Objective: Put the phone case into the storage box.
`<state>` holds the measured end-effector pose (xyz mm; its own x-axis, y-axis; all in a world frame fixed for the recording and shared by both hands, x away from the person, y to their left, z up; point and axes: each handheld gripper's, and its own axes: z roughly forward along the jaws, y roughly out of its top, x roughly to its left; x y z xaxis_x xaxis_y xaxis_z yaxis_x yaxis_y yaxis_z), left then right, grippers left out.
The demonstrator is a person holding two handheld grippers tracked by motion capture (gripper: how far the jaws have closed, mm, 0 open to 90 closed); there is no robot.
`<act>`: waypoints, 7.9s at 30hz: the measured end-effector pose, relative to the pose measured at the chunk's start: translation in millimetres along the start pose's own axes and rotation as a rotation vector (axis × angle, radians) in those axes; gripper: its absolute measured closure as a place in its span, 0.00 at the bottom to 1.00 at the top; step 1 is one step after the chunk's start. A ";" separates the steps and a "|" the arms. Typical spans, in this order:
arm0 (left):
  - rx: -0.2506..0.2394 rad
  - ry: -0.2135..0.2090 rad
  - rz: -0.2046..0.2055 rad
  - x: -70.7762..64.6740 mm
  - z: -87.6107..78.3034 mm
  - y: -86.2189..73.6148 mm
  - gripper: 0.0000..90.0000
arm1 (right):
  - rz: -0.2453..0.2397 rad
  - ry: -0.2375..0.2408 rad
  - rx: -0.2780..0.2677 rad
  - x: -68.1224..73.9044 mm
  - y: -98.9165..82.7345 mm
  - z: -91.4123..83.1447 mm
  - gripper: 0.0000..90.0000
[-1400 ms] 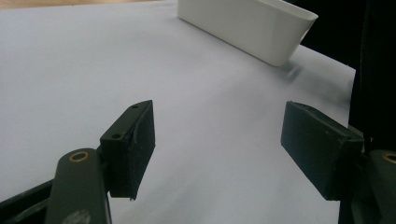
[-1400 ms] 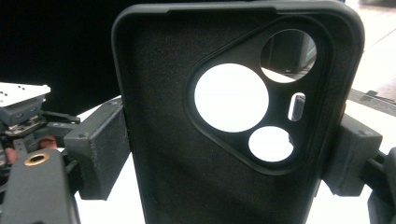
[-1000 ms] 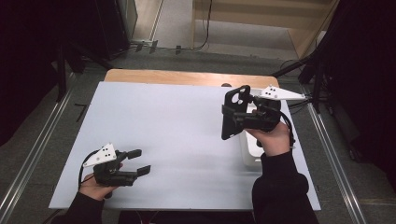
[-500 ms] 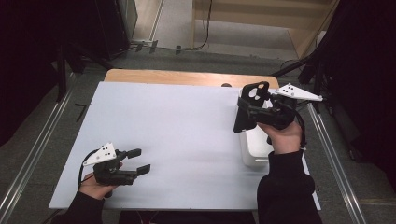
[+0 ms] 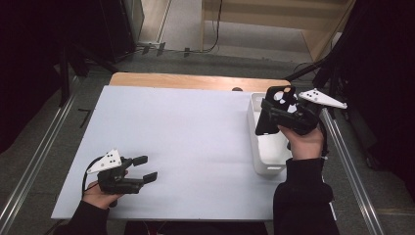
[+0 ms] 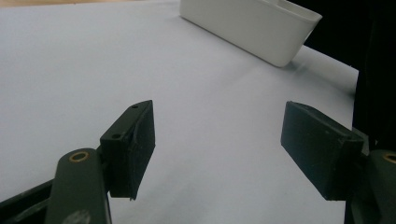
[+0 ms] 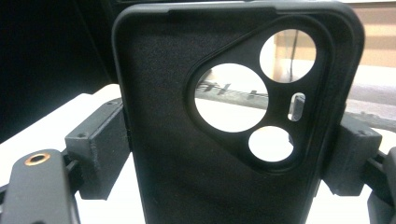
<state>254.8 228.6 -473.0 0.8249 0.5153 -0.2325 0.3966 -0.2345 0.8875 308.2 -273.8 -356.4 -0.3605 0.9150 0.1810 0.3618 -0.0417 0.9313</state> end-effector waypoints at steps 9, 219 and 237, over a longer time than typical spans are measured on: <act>0.004 0.005 0.000 0.5 -0.5 0.1 0.29 | 0.032 -0.080 -0.014 -11.6 -7.6 2.6 0.15; 0.015 -0.012 0.002 2.2 7.3 0.7 0.29 | 0.072 -0.242 0.164 -74.1 -7.8 144.9 0.00; 0.014 -0.019 0.001 3.2 9.5 2.2 0.29 | 0.051 -0.199 0.157 -63.8 19.6 130.8 0.00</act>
<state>262.2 221.9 -475.6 0.8326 0.4995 -0.2393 0.4013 -0.2461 0.8823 450.8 -280.6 -391.1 -0.1677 0.9750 0.1461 0.5100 -0.0410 0.8592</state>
